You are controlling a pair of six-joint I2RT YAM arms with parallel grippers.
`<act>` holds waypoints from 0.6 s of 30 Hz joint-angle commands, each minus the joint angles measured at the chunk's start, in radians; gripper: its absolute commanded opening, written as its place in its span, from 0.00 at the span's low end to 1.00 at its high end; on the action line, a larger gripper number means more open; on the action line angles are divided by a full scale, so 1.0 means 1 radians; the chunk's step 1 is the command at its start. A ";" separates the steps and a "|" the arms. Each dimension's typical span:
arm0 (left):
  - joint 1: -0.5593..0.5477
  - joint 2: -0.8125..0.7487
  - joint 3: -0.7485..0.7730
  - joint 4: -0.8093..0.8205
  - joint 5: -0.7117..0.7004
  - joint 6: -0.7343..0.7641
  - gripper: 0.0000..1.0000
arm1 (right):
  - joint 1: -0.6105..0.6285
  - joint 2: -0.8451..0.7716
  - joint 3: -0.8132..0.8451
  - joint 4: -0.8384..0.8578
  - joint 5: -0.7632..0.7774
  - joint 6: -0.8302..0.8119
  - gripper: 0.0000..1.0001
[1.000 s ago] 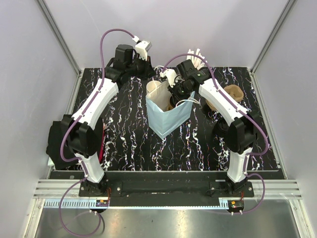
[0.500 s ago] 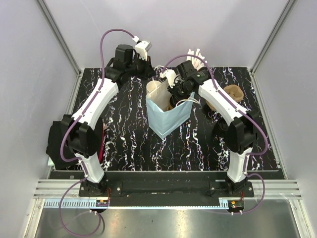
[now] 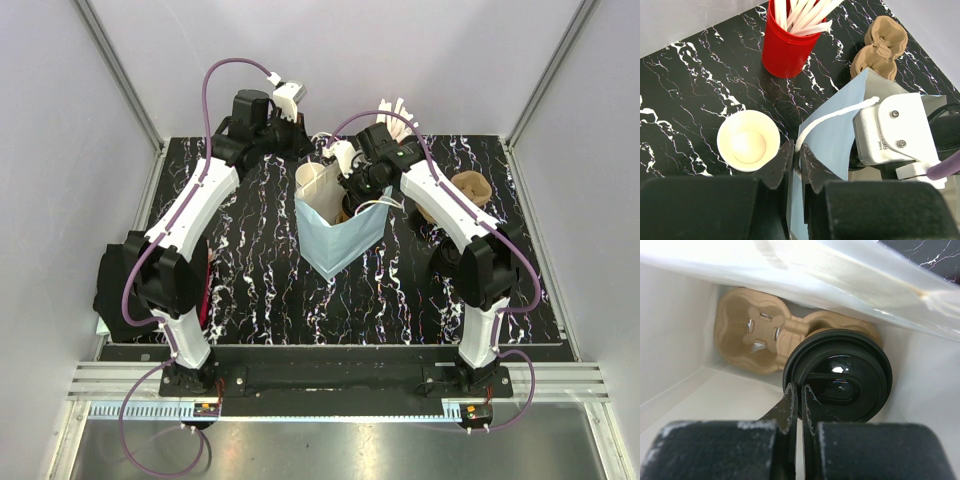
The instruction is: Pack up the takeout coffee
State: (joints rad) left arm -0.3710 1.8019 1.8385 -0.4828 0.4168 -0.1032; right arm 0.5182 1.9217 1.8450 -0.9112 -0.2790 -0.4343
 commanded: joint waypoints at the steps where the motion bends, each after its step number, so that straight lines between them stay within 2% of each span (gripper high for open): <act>1: 0.003 -0.006 0.015 0.030 -0.012 -0.003 0.11 | 0.011 -0.016 -0.003 0.029 -0.006 -0.011 0.00; 18: 0.004 0.017 0.033 0.006 -0.147 -0.015 0.08 | 0.011 -0.012 -0.017 0.031 -0.009 -0.014 0.00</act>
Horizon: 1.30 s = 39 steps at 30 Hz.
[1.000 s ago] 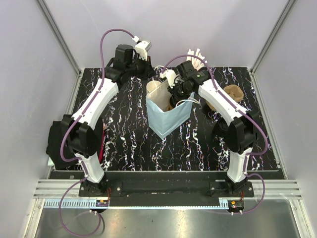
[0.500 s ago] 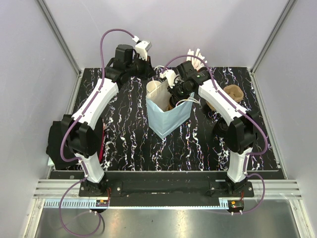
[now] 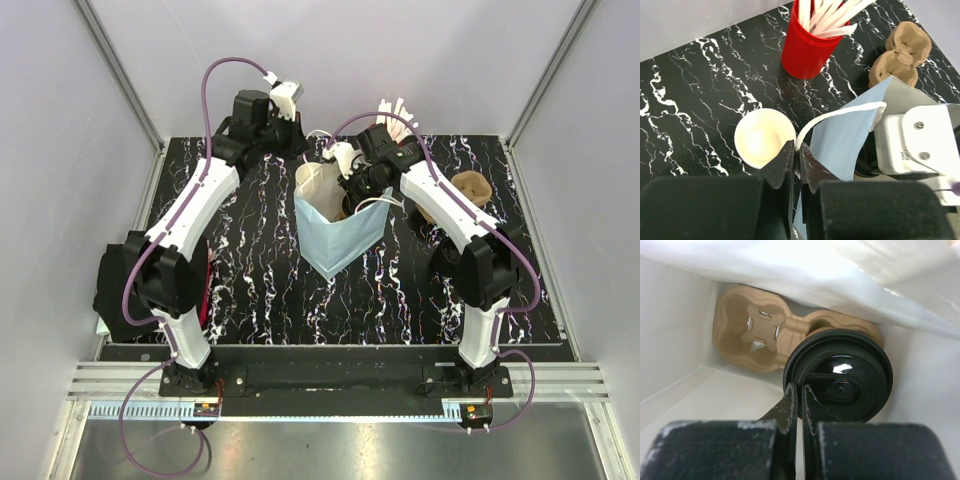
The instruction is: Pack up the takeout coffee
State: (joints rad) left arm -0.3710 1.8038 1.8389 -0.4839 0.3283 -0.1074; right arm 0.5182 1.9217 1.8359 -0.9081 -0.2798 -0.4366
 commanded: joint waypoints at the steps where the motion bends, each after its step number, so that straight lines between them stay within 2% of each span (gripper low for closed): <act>1: 0.003 0.017 0.034 0.008 -0.061 -0.012 0.08 | 0.011 -0.012 -0.010 0.028 -0.010 -0.011 0.00; 39: 0.004 0.026 0.045 -0.004 -0.075 -0.012 0.07 | 0.011 0.028 -0.041 0.049 -0.007 -0.019 0.00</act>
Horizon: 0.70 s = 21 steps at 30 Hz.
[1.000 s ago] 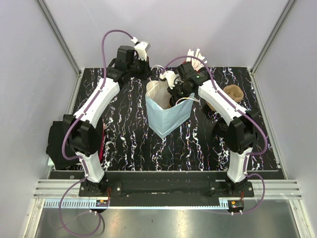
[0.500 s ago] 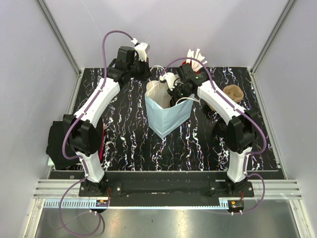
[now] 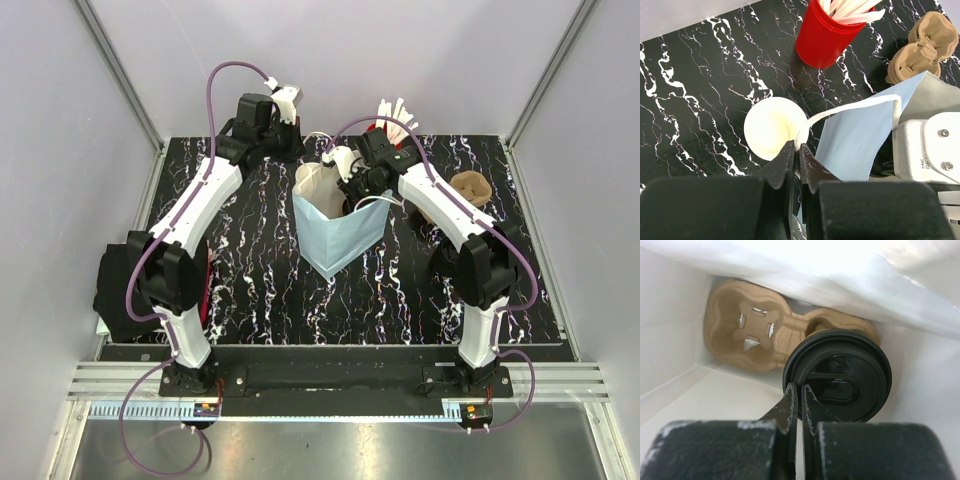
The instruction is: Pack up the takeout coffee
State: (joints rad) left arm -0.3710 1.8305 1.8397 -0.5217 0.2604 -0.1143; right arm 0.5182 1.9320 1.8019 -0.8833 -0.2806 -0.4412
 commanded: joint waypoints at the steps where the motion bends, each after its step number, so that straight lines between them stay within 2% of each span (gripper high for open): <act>1: 0.004 0.000 0.044 0.034 -0.006 -0.007 0.07 | 0.011 0.016 -0.007 0.026 -0.008 -0.014 0.00; 21: 0.003 0.000 0.043 0.034 0.010 -0.012 0.07 | 0.011 0.033 -0.035 0.050 -0.005 -0.021 0.00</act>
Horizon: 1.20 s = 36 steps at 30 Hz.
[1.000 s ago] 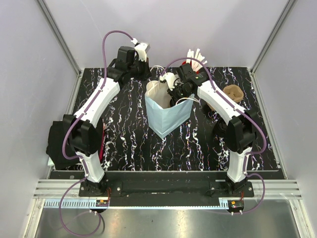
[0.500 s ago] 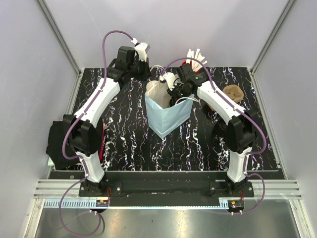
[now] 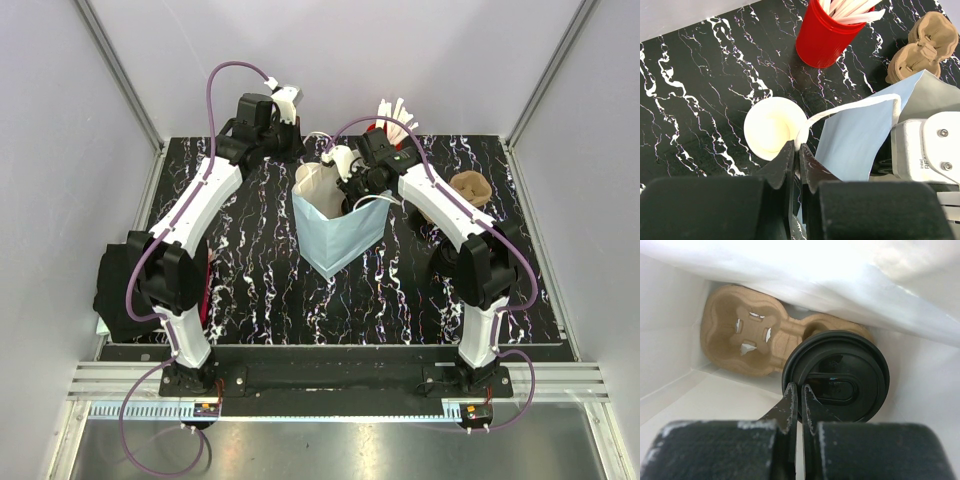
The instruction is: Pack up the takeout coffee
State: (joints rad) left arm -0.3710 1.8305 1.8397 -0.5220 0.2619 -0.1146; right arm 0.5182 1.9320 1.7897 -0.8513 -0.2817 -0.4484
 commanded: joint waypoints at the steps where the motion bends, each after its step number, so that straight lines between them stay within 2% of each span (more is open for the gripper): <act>1: 0.004 0.000 0.043 0.034 0.008 -0.011 0.07 | 0.011 0.032 -0.026 0.021 -0.008 -0.013 0.00; 6: 0.003 0.001 0.043 0.034 0.008 -0.011 0.07 | 0.011 0.027 -0.035 0.031 -0.017 -0.015 0.00; 12: 0.003 0.003 0.041 0.037 0.011 -0.013 0.07 | 0.013 0.027 -0.041 0.043 -0.027 -0.015 0.06; 25: 0.003 0.003 0.041 0.037 0.013 -0.013 0.07 | 0.011 0.024 -0.044 0.044 -0.027 -0.018 0.23; 30: 0.003 0.001 0.041 0.036 0.013 -0.011 0.07 | 0.011 0.022 -0.046 0.043 -0.028 -0.019 0.35; 36: 0.003 0.001 0.041 0.037 0.013 -0.013 0.08 | 0.011 0.021 -0.047 0.043 -0.030 -0.019 0.41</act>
State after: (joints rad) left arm -0.3710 1.8305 1.8397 -0.5220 0.2649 -0.1246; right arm 0.5190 1.9358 1.7569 -0.7891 -0.3054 -0.4633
